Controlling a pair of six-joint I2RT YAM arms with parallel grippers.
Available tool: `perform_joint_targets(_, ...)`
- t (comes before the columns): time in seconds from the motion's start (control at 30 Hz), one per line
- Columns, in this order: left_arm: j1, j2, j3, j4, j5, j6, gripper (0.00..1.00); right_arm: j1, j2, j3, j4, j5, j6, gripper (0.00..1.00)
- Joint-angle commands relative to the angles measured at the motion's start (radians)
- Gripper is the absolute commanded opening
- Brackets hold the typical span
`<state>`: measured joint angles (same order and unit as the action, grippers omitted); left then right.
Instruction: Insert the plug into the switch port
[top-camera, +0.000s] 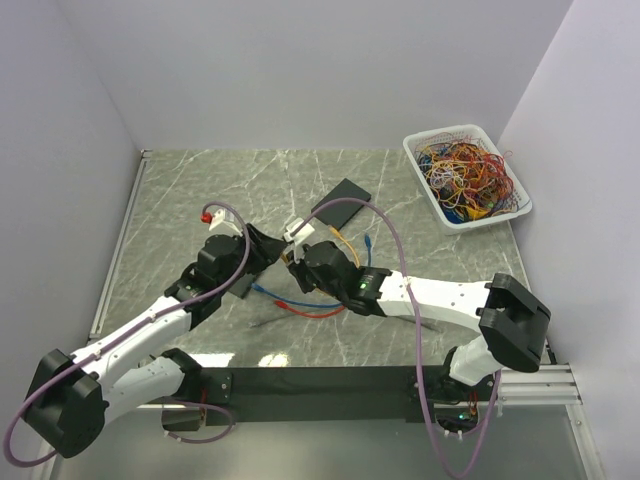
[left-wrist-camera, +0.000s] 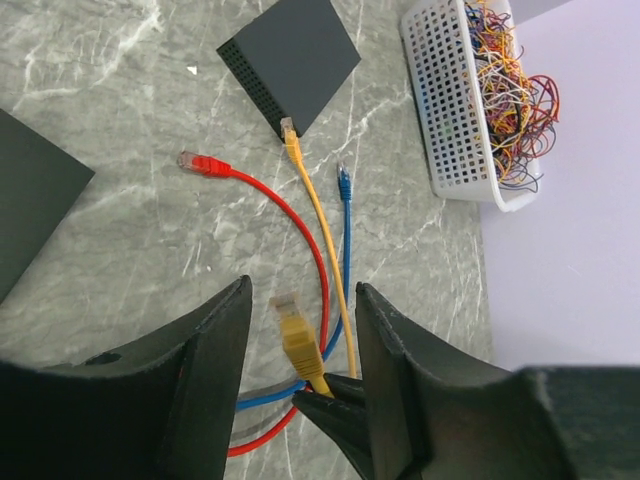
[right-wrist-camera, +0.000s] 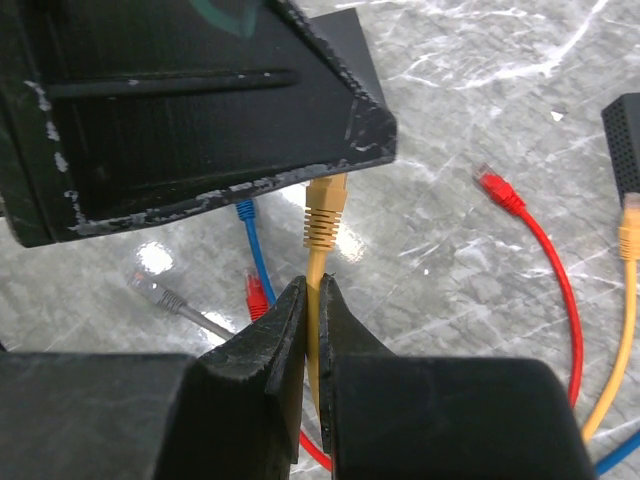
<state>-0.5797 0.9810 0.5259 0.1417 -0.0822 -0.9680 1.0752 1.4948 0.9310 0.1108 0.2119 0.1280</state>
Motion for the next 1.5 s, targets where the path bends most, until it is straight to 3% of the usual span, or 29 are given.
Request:
perform_joint_targets(0.0, -0.009, -0.008, 0.051, -0.014, -0.036, -0.015, 0.52, 0.009, -0.010, 0.039, 0.029, 0.053, -0.016, 0.00)
perform_joint_targets(0.5, -0.029, 0.033, 0.049, 0.030, -0.016, -0.029, 0.31, 0.022, 0.007, 0.037, 0.050, 0.069, -0.010, 0.00)
perform_joint_targets(0.7, -0.035, 0.030, 0.049, 0.029, -0.025, -0.031, 0.17, 0.028, 0.027, 0.043, 0.050, 0.069, -0.010, 0.00)
perform_joint_targets(0.83, -0.037, 0.015, 0.039, 0.025, -0.042, -0.024, 0.01, 0.029, 0.036, 0.049, 0.052, 0.060, -0.001, 0.00)
perform_joint_targets(0.97, -0.037, -0.017, 0.019, 0.041, -0.060, -0.012, 0.00, 0.029, 0.030, 0.043, 0.061, 0.018, 0.012, 0.00)
perform_joint_targets(1.17, -0.035, -0.125, -0.049, 0.128, -0.082, 0.089, 0.00, 0.022, -0.025, 0.000, 0.104, -0.026, 0.021, 0.48)
perform_joint_targets(1.47, -0.034, -0.264, -0.116, 0.225, -0.062, 0.235, 0.01, -0.003, -0.132, -0.069, 0.165, -0.104, 0.033, 0.47)
